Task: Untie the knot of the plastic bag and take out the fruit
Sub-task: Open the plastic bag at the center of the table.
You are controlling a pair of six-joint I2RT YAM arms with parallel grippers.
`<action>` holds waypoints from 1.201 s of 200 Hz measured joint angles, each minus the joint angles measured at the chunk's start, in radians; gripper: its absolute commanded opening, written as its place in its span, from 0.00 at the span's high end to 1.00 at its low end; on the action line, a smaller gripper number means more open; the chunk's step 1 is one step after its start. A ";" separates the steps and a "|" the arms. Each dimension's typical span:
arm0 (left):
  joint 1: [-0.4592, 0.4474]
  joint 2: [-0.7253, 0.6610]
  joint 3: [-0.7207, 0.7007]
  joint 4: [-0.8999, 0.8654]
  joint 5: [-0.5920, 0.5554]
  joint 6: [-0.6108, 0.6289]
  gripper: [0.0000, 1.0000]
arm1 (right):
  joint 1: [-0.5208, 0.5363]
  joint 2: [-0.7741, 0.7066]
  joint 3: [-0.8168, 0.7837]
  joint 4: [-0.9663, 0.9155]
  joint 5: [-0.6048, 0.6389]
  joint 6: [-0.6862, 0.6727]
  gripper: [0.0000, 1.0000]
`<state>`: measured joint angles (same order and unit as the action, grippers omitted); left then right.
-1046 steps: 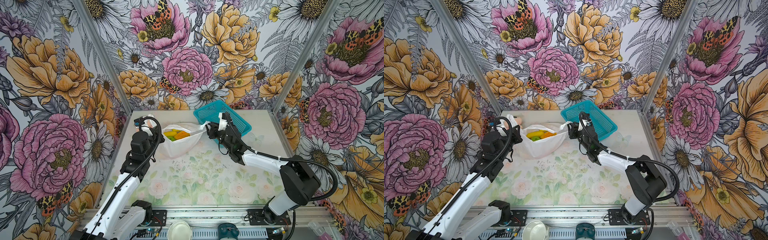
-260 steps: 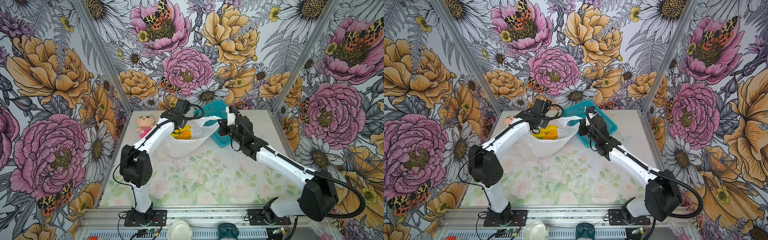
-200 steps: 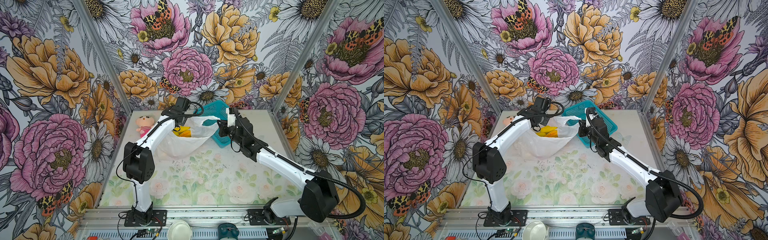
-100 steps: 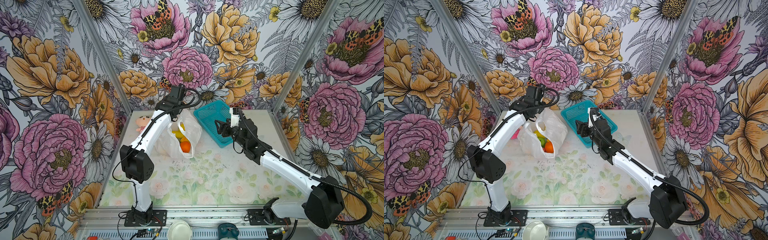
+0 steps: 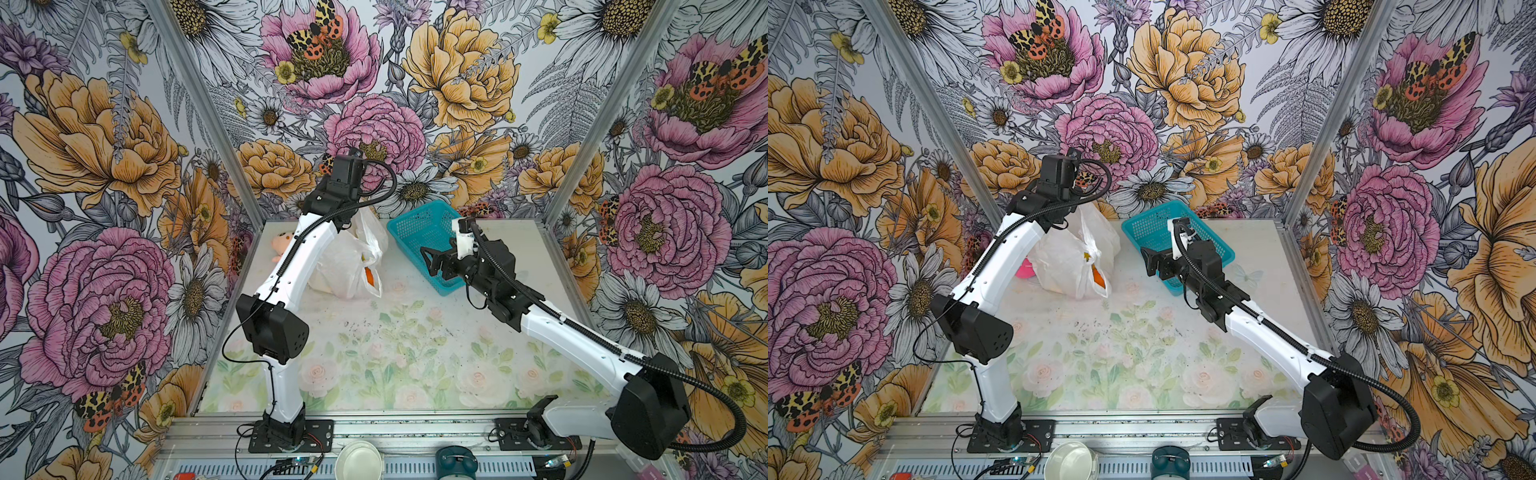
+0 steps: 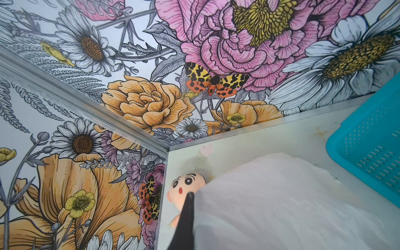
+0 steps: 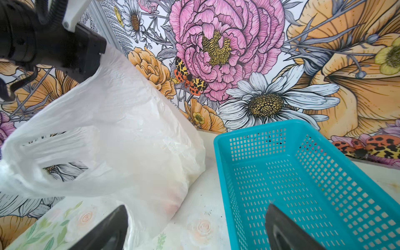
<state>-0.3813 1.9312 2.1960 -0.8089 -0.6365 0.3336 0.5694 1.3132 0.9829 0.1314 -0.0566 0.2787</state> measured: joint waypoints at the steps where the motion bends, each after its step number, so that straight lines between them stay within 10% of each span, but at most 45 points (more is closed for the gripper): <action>1: 0.000 0.000 0.001 0.000 0.000 0.000 1.00 | 0.002 0.000 0.000 0.000 -0.001 -0.001 0.01; 60: -0.042 -0.008 -0.033 0.008 -0.034 0.017 1.00 | 0.101 0.064 0.055 -0.009 -0.044 -0.109 0.00; 182: -0.164 -0.350 -0.668 0.050 0.126 -0.182 1.00 | 0.183 0.130 0.084 -0.018 -0.048 -0.226 0.01; 240: -0.230 -0.439 -0.726 0.053 0.120 -0.206 1.00 | 0.196 0.196 0.075 -0.006 0.211 -0.239 0.00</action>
<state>-0.6113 1.4918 1.4696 -0.7555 -0.5163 0.1276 0.7654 1.5089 1.0580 0.1257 0.1547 0.0399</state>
